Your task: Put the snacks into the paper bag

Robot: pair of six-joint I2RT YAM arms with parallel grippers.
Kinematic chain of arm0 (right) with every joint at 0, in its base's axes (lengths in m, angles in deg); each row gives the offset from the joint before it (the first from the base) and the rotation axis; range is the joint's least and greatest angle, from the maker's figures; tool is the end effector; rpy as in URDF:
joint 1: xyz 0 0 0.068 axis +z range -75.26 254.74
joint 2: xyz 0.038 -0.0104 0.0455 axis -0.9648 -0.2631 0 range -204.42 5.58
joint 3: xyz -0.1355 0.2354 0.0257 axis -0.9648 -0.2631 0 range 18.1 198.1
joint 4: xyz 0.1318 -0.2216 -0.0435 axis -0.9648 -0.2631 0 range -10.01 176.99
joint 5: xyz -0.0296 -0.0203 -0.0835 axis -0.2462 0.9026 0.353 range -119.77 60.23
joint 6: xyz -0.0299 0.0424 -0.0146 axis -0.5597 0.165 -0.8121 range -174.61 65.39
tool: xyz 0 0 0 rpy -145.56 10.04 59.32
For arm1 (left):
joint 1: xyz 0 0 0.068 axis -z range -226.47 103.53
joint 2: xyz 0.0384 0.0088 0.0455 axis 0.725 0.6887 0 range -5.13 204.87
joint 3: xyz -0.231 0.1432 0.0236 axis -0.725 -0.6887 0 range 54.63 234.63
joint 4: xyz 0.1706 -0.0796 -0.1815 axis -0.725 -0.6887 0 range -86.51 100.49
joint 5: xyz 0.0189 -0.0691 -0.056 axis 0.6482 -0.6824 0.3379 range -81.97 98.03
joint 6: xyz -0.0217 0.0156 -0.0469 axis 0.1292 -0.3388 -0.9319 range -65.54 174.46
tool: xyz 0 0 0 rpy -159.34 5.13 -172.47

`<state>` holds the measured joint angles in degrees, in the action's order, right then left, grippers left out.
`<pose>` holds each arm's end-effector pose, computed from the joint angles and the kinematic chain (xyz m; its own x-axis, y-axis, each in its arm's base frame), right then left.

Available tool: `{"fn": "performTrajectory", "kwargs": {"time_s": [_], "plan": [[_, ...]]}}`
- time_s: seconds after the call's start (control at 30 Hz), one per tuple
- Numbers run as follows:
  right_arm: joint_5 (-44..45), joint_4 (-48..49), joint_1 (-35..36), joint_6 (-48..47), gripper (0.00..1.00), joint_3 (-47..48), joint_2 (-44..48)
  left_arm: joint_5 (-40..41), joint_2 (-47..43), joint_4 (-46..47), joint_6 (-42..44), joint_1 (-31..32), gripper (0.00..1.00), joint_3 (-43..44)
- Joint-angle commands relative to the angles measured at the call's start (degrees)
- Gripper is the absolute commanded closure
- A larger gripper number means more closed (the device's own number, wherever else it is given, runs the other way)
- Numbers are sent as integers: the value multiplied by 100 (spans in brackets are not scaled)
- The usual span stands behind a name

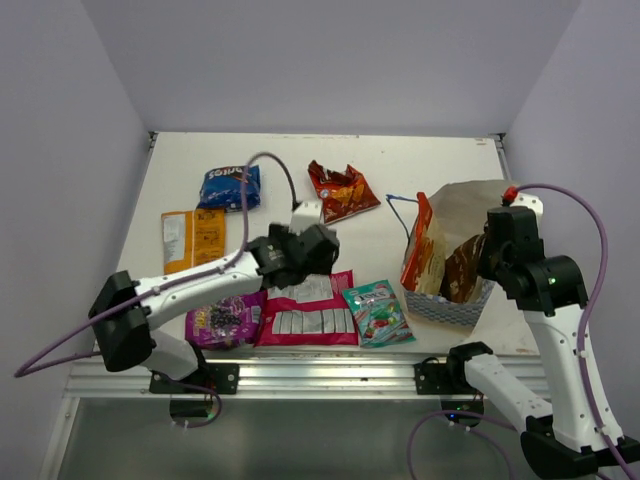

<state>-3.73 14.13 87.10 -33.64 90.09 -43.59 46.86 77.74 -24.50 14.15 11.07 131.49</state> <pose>0.1187 0.0101 0.3824 -0.6694 0.1825 -0.7202 0.3456 0.9346 -0.0845 0.1874 -0.2530 0.3426 -0.5294 -0.1067 -0.8416 0.0798 0.9814 -0.1746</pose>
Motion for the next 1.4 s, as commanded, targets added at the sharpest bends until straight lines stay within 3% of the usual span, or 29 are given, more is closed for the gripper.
{"fn": "performTrajectory", "kwargs": {"time_s": [0.0, 0.17, 0.33, 0.4, 0.43, 0.47, 0.5, 0.53, 0.67, 0.77, 0.8, 0.9, 1.0, 1.1, 1.23, 1.37], "plan": [[-231, 44, 3, -102, 100, 26, -32, -759, -165, -1241, -1233, 65, 0, -1917], [-477, 96, 12, -198, 100, -35, -75, -1281, -386, -476, -1514, 82, 0, -3351], [-591, 149, 3, -243, 100, -53, -93, -1588, -106, 245, -1453, 108, 0, -3818], [-627, 158, 12, -269, 100, -53, -67, -1747, -26, 640, -1392, 178, 7, -4020], [-635, 158, 3, -269, 100, -53, -58, -1756, 9, 729, -1383, 214, 37, -4047], [-644, 167, 12, -278, 100, -53, -32, -1704, 36, 747, -1400, 240, 57, -4056], [-644, 158, 3, -269, 100, -53, -32, -1625, 62, 660, -1452, 284, 86, -3986], [-653, 149, 12, -269, 100, -53, -14, -1511, 54, 468, -1549, 302, 100, -3899], [-644, 141, 3, -269, 100, -53, 21, -687, -349, -576, -1480, 363, 100, -3057], [-636, 114, 12, -260, 100, -27, 30, -27, -658, -1315, -1348, 407, 100, -1398], [-618, 114, 3, -252, 100, -27, 47, 97, -684, -1344, -1121, 416, 100, -375], [-592, 70, 3, -234, 100, -9, 74, 318, -492, -977, -428, 469, 100, 1499], [-592, 61, 3, -225, 100, 8, 83, -23, -255, 93, 458, 556, 100, 2576], [-583, 26, 12, -225, 100, 26, 83, -770, -27, 1246, 901, 635, 100, 3008], [-548, -18, 12, -208, 100, 61, 100, -1026, 510, 1099, 982, 724, 100, 3818], [-513, -26, 3, -181, 100, 52, 144, -1550, 450, 1719, 1087, 803, 100, 3478]]}}
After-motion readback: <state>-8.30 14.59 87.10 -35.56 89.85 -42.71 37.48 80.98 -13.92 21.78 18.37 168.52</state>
